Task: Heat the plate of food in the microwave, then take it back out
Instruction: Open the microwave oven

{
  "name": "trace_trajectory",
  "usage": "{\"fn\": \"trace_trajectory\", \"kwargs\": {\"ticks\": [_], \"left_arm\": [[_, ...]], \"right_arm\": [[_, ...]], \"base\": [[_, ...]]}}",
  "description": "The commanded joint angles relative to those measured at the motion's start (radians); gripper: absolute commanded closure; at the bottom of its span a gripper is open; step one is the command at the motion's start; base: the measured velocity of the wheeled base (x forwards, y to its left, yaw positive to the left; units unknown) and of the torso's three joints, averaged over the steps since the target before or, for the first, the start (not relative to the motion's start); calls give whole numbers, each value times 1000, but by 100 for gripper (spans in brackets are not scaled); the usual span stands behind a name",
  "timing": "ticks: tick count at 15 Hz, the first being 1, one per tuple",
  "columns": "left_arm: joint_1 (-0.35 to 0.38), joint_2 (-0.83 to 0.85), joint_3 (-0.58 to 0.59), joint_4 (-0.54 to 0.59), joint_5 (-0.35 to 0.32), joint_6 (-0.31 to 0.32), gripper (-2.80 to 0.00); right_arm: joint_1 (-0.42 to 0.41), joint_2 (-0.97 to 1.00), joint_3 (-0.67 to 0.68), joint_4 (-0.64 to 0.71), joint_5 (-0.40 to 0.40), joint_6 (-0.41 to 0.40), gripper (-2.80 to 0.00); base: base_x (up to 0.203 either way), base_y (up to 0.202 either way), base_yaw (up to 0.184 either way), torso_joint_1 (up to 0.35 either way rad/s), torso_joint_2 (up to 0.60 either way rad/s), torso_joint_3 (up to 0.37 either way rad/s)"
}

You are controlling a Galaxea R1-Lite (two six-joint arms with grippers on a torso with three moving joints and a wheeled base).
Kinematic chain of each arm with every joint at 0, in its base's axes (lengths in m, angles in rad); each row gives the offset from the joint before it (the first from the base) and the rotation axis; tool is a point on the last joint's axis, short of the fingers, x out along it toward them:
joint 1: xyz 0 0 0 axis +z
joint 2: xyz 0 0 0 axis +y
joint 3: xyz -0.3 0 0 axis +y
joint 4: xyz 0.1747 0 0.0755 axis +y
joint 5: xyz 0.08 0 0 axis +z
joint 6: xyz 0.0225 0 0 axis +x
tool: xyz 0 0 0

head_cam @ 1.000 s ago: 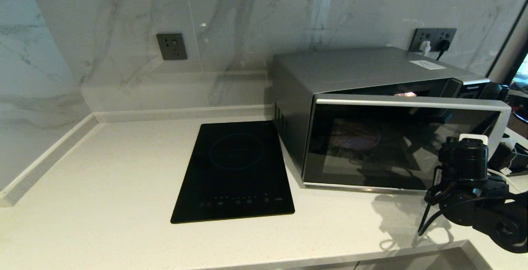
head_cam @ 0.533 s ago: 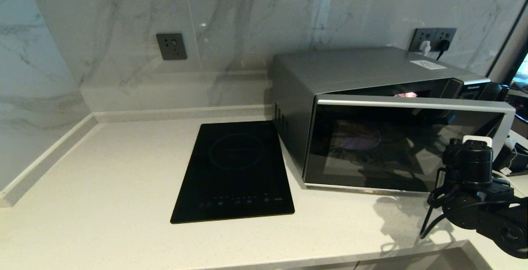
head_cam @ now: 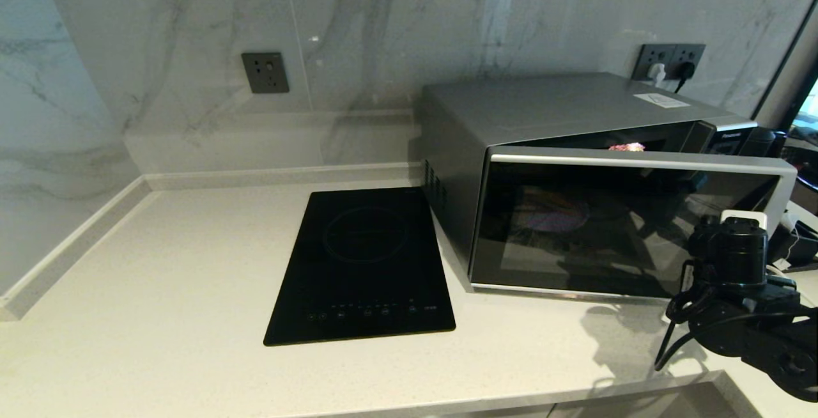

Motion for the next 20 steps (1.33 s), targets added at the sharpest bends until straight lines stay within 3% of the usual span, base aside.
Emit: {"fn": "trace_trajectory", "kwargs": {"ticks": [1,6,10,14,16,20], "left_arm": [[0,1,0,0,0,-1,0],[0,1,0,0,0,-1,0],[0,1,0,0,0,-1,0],[0,1,0,0,0,-1,0],[0,1,0,0,0,-2,0],[0,1,0,0,0,-1,0]], "right_arm": [[2,1,8,-15,1,4,-280],[71,-54,32,-40,-2,-1,-280],[171,-194,68,-33,-11,-16,-280],[217,-403,79,-13,-23,-90,-280],[221,-485,-7,69,-21,-139,-280],[221,-523,-385,379,-22,-188,-280]], "base": [[0,0,0,0,0,0],[0,0,0,0,0,0],[0,0,0,0,0,0],[0,0,0,0,0,0],[0,0,0,0,0,0],[0,0,0,0,0,0]]}}
